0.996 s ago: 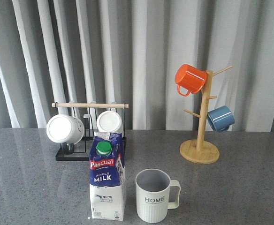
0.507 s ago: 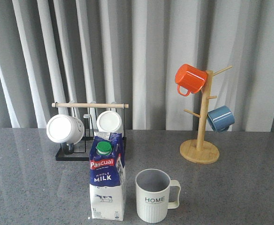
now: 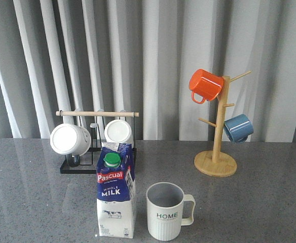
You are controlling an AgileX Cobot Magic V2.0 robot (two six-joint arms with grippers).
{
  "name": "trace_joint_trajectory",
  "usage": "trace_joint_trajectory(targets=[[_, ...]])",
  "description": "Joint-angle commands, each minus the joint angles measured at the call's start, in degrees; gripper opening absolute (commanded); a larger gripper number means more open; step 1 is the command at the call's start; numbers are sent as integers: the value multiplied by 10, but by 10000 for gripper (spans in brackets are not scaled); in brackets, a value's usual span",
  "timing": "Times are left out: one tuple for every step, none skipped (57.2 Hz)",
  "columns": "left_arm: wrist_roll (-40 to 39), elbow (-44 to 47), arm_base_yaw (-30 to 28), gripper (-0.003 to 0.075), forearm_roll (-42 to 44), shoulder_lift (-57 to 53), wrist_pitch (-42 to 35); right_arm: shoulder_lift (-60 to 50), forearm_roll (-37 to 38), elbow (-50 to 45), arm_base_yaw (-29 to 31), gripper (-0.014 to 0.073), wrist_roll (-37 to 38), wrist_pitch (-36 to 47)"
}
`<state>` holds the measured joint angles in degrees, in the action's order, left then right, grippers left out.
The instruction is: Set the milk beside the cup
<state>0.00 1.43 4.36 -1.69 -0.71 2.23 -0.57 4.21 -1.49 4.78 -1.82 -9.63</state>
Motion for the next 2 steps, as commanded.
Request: trace_joint_trajectory(targets=[[-9,-13,0,-8,-1,-6,-41,-7,4,-6,0,-6,-3,43],[-9,-13,0,-8,-1,-6,-41,-7,4,-6,0,-6,-3,43]])
